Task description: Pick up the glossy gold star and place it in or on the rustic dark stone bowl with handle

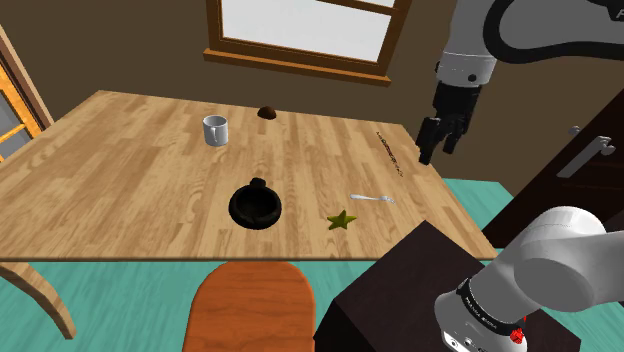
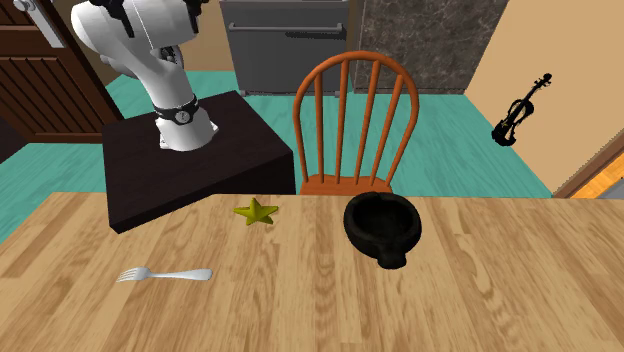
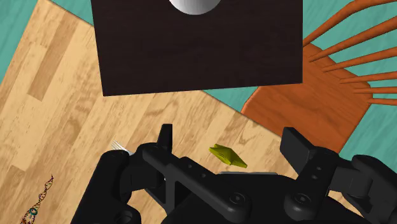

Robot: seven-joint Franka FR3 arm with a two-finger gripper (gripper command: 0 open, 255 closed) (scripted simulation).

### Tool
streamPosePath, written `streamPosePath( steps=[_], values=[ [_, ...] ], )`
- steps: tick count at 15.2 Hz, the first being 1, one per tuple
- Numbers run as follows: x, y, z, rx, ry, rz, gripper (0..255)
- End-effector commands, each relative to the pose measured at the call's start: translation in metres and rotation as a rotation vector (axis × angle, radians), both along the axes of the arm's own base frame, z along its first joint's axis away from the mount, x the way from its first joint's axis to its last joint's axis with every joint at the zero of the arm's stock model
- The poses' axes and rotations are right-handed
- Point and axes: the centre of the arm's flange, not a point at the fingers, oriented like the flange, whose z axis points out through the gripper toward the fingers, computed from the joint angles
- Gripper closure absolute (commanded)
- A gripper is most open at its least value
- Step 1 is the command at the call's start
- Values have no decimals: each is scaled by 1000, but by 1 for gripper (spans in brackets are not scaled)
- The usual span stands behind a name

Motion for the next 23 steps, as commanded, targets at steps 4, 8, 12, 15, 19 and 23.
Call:
streamPosePath(
  steps=[4,8,12,15,19,23],
  values=[
    [15,5,-35,-11,-8,92,0],
    [35,14,-83,-25,-20,216,0],
    [54,24,-130,-40,-31,339,0],
    [68,33,-165,-51,-39,431,0],
    [86,47,-212,-65,-51,554,0],
    [102,61,-259,-80,-62,678,0]
  ],
)
